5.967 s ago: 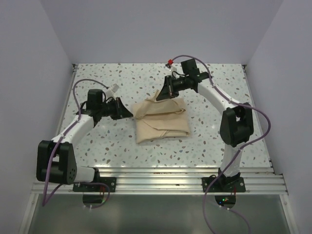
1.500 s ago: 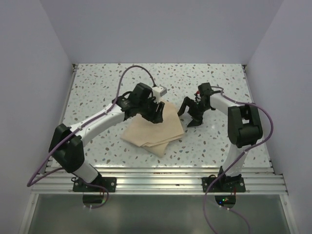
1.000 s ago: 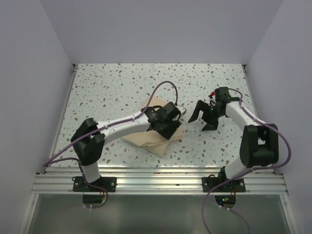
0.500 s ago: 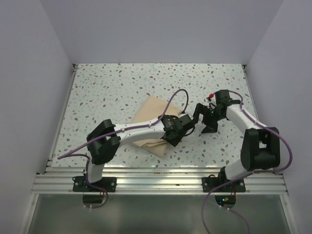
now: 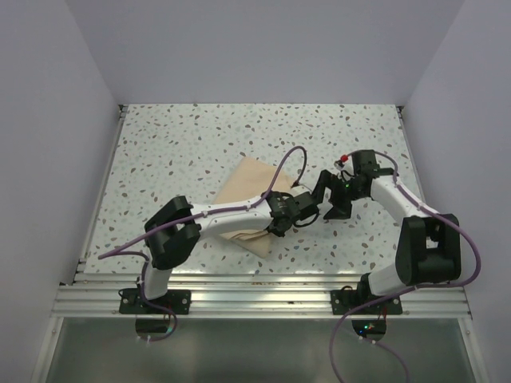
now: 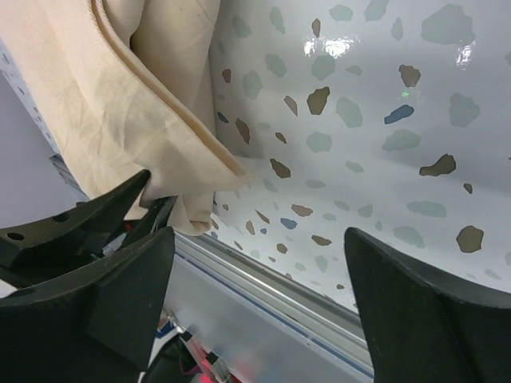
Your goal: Prepare the surgical pack
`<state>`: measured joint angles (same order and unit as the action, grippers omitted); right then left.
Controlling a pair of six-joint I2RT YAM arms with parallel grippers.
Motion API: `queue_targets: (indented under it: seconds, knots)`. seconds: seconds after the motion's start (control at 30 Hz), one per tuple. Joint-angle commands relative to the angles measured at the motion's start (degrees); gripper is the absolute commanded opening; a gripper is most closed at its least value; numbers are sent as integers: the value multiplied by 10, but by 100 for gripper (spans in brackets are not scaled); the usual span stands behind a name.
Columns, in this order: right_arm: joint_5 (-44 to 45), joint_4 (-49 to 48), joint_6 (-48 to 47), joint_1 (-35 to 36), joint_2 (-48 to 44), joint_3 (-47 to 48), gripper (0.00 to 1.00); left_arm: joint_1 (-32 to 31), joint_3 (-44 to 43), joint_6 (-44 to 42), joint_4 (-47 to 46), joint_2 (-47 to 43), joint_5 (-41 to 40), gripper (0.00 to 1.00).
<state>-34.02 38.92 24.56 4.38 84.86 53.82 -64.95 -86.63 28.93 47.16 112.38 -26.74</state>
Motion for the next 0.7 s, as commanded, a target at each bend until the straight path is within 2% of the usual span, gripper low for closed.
queue_targets:
  seconds: [0.0,0.1,0.17,0.23,0.37,0.4,0.47,0.57,0.67]
  knots:
    - [-25,-26,18,4,-19,-12,88,2,7,10,24,-1,-24,30]
    - [-47,-59,43,10,-15,-24,79,3,5,3,18,-8,-18,22]
    - [-61,-66,51,19,-6,-21,62,3,5,-6,11,-10,-9,13]
    - [-72,-76,61,25,0,-16,58,3,3,-10,7,-9,-1,0]
    - [-89,-101,87,49,4,-1,41,3,-1,-17,-1,-22,12,0]
    - [-94,-114,102,55,12,1,31,3,-2,-19,-2,-23,13,0]
    - [-100,-132,117,75,21,8,19,3,-9,-19,-1,-30,19,0]
    - [-97,-170,165,95,35,-1,11,4,-18,-19,0,-37,22,0]
    - [-99,-220,195,108,46,-15,8,7,-21,-19,-5,-46,28,0]
